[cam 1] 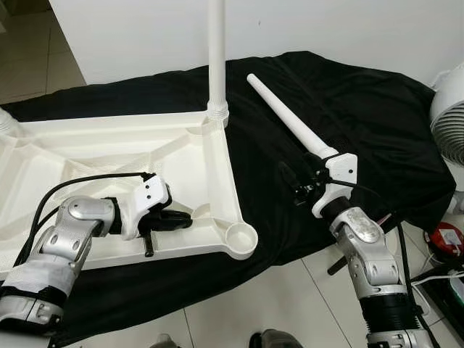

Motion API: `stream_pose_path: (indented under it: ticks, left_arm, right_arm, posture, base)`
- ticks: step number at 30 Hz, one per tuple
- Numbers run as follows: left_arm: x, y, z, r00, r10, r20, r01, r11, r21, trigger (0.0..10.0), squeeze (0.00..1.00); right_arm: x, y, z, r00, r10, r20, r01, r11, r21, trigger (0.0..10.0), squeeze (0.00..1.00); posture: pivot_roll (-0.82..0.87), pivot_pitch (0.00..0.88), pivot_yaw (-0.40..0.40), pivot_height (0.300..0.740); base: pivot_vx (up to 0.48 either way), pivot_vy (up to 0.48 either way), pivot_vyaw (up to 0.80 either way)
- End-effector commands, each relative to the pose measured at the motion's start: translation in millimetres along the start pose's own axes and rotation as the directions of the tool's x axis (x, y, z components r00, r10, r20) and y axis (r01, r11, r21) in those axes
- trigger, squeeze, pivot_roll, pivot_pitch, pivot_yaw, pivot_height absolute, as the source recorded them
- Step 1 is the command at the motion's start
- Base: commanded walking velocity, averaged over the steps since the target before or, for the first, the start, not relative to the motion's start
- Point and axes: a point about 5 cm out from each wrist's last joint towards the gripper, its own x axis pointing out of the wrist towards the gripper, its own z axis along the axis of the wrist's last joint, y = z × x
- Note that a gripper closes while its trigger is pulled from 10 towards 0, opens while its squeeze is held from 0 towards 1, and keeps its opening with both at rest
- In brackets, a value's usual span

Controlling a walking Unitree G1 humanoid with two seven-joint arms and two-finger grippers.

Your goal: Building children table

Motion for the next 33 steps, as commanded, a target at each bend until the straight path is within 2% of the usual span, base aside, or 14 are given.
stream_pose_path:
  ticks: [1,2,5,6,12,13,18,23,24,25,26,27,31,33]
  left_arm:
    - [9.7,7.2,-1.9,0.947,0.322,0.004,-0.322,0.946,-0.031,10.0,0.0]
    - [9.7,7.2,-1.9,0.947,0.322,0.004,-0.322,0.946,-0.031,10.0,0.0]
    - [30.0,-3.9,12.0,0.967,0.245,0.068,-0.244,0.969,-0.029,10.0,0.0]
    - [36.6,-8.0,17.2,0.973,0.212,0.089,-0.21,0.977,-0.029,10.0,1.0]
    - [40.8,-10.5,24.1,0.979,0.179,0.101,-0.18,0.984,0.001,10.0,1.0]
    - [39.7,-8.7,25.2,0.979,0.181,0.097,-0.183,0.983,0.016,10.0,0.0]
    - [34.6,-5.3,26.2,0.979,0.181,0.091,-0.184,0.982,0.034,10.0,0.0]
    - [18.3,3.9,37.2,0.974,0.191,0.123,-0.2,0.978,0.063,10.0,0.0]
    - [14.8,7.0,44.1,0.967,0.202,0.158,-0.214,0.975,0.059,10.0,0.0]
    - [14.8,7.0,44.1,0.967,0.202,0.158,-0.214,0.975,0.059,10.0,0.0]
    - [12.8,9.1,51.5,0.956,0.221,0.196,-0.233,0.971,0.045,10.0,0.0]
    - [11.7,10.6,59.1,0.944,0.232,0.233,-0.247,0.968,0.038,10.0,0.0]
    - [11.1,11.4,63.9,0.937,0.238,0.257,-0.255,0.966,0.034,10.0,0.0]
    - [12.1,12.0,72.5,0.922,0.25,0.296,-0.265,0.964,0.012,10.0,0.0]
  right_arm:
    - [3.5,1.7,-1.0,1.0,0.008,-0.001,-0.008,1.0,0.0,10.0,0.0]
    - [3.5,1.7,-1.0,1.0,0.008,-0.001,-0.008,1.0,0.0,10.0,0.0]
    - [5.3,2.1,-0.3,1.0,0.01,0.002,-0.01,1.0,-0.001,10.0,0.0]
    - [5.5,1.5,-0.3,1.0,0.007,0.003,-0.007,1.0,-0.003,10.0,0.0]
    - [5.5,0.3,-0.3,1.0,-0.004,0.006,0.004,1.0,-0.003,10.0,0.0]
    - [5.8,-0.3,-0.2,1.0,-0.012,0.008,0.012,1.0,-0.002,10.0,0.0]
    - [6.2,-1.1,0.2,1.0,-0.022,0.011,0.022,1.0,-0.002,10.0,0.0]
    - [9.8,-12.2,3.2,0.993,-0.114,0.03,0.114,0.993,0.0,10.0,0.0]
    - [10.9,-21.3,3.7,0.984,-0.177,0.032,0.177,0.984,0.005,10.0,0.66]
    - [10.9,-21.3,3.7,0.984,-0.177,0.032,0.177,0.984,0.005,10.0,0.66]
    - [11.6,-30.8,4.5,0.97,-0.24,0.034,0.24,0.971,0.014,10.0,1.0]
    - [11.7,-41.5,6.2,0.95,-0.31,0.036,0.31,0.951,0.007,10.0,1.0]
    - [11.6,-48.1,7.5,0.935,-0.354,0.038,0.354,0.935,0.001,10.0,1.0]
    - [7.7,-62.1,7.8,0.9,-0.435,0.032,0.435,0.9,-0.001,10.0,1.0]
  posture:
    - [0.02,0.029,0.01,0.74]
    - [0.02,0.029,0.01,0.74]
    - [0.01,0.024,0.015,0.74]
    - [0.01,0.024,0.015,0.74]
    - [0.01,0.024,0.021,0.74]
    - [0.01,0.024,0.022,0.74]
    - [0.01,0.024,0.023,0.74]
    - [0.01,0.024,0.019,0.74]
    - [0.02,0.024,0.018,0.74]
    - [0.02,0.024,0.018,0.74]
    - [0.02,0.024,0.018,0.74]
    - [0.02,0.026,0.016,0.74]
    - [0.02,0.026,0.016,0.74]
    - [0.02,0.024,0.015,0.74]
  base:
    - [0.0,0.0,0.0]
    - [0.0,0.0,0.0]
    - [0.0,0.0,0.0]
    - [0.0,0.0,0.0]
    - [0.0,0.0,0.0]
    - [0.0,0.0,0.0]
    - [0.0,0.0,0.0]
    - [0.0,0.0,0.0]
    - [0.0,0.0,0.0]
    - [0.0,0.0,0.0]
    - [0.0,0.0,0.0]
    - [0.0,0.0,0.0]
    - [0.0,0.0,0.0]
    - [0.0,0.0,0.0]
